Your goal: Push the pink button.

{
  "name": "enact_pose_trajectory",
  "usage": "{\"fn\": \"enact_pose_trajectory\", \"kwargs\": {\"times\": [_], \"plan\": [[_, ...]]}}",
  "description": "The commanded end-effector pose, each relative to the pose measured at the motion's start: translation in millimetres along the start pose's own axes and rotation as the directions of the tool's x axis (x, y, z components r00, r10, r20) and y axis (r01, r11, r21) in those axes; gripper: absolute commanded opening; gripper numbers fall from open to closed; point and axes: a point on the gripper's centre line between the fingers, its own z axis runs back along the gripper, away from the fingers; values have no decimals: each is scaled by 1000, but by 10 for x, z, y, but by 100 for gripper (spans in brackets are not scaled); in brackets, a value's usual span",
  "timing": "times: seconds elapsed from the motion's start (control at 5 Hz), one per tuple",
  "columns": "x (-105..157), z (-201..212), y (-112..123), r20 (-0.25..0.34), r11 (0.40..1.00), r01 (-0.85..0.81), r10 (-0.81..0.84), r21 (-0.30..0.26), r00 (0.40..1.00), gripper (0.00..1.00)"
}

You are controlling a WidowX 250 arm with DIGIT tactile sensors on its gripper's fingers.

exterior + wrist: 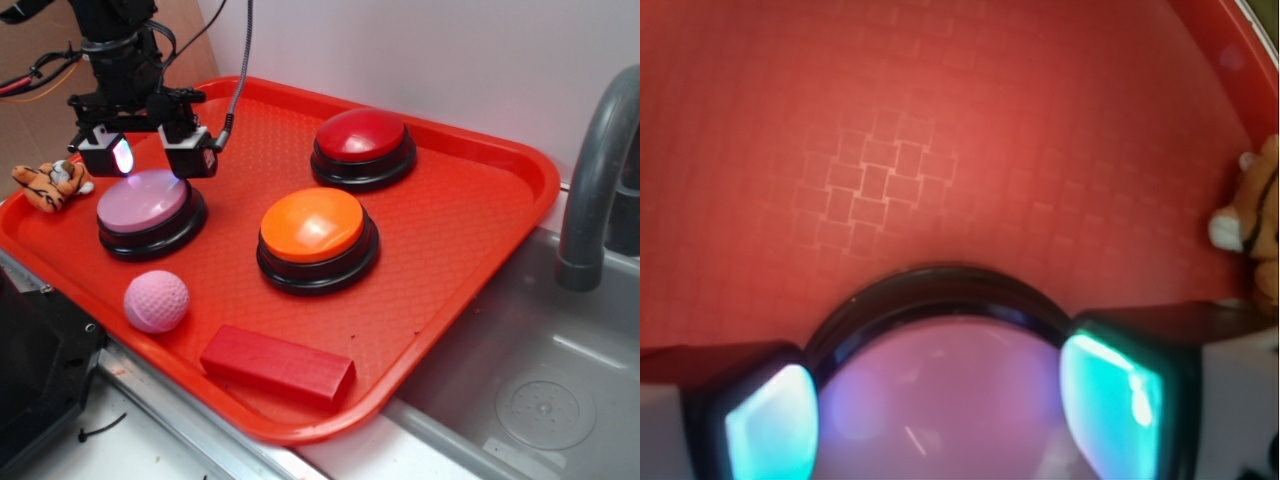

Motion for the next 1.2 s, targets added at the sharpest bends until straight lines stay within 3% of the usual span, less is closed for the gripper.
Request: {"fn": "enact_pose_trajectory", "kwargs": {"times": [0.0,0.8,1.0], "plan": [[87,461,55,81,1000,21,-20,-19,996,100],[-203,1027,198,150,996,70,-61,-57,987,100],[-150,1125,205,175,996,59,-46,-69,984,100]]}}
